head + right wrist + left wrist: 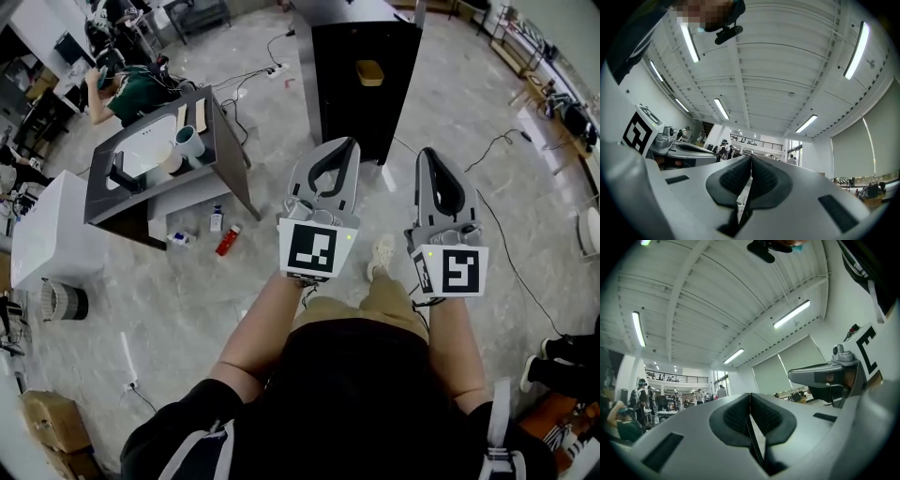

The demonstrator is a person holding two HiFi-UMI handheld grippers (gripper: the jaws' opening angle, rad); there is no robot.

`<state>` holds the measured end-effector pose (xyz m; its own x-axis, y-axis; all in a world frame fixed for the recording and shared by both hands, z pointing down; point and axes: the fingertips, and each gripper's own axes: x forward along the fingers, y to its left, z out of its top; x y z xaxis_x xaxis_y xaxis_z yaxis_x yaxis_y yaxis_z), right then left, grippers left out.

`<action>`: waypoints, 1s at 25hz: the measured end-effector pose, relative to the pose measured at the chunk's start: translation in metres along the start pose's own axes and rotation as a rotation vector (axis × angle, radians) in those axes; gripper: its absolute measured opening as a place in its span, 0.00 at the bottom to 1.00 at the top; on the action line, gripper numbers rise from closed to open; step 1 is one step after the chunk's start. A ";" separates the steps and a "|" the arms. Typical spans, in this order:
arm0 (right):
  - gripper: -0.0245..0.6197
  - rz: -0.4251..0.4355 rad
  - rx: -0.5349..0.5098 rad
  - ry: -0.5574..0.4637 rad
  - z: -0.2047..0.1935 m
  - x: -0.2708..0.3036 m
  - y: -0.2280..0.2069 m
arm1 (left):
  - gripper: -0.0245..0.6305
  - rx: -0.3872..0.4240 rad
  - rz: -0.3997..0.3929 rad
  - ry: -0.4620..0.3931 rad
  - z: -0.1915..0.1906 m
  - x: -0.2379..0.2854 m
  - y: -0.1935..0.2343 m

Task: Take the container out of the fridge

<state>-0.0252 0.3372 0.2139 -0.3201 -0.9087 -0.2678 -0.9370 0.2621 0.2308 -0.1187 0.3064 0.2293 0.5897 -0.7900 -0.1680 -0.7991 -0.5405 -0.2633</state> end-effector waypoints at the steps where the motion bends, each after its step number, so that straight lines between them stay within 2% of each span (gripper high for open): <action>1: 0.09 -0.003 -0.003 -0.003 -0.003 0.001 -0.003 | 0.07 0.014 -0.001 -0.019 -0.001 0.004 -0.001; 5: 0.09 -0.004 -0.016 -0.011 -0.014 0.012 -0.013 | 0.07 0.055 -0.008 -0.069 -0.004 0.023 -0.004; 7: 0.09 -0.007 -0.016 -0.018 -0.019 0.021 -0.020 | 0.07 0.058 -0.014 -0.067 -0.008 0.036 -0.003; 12: 0.09 -0.001 -0.008 -0.019 -0.039 0.054 -0.049 | 0.07 0.142 -0.034 -0.045 -0.017 0.082 -0.004; 18: 0.09 0.019 -0.025 -0.003 -0.074 0.119 -0.100 | 0.07 0.131 -0.014 -0.043 -0.036 0.166 0.014; 25: 0.09 0.041 0.015 0.011 -0.110 0.197 -0.170 | 0.07 0.127 -0.002 0.011 -0.058 0.268 0.037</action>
<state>0.0863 0.0776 0.2246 -0.3569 -0.9006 -0.2479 -0.9251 0.3040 0.2274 0.0031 0.0583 0.2302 0.5893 -0.7925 -0.1573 -0.7763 -0.5014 -0.3820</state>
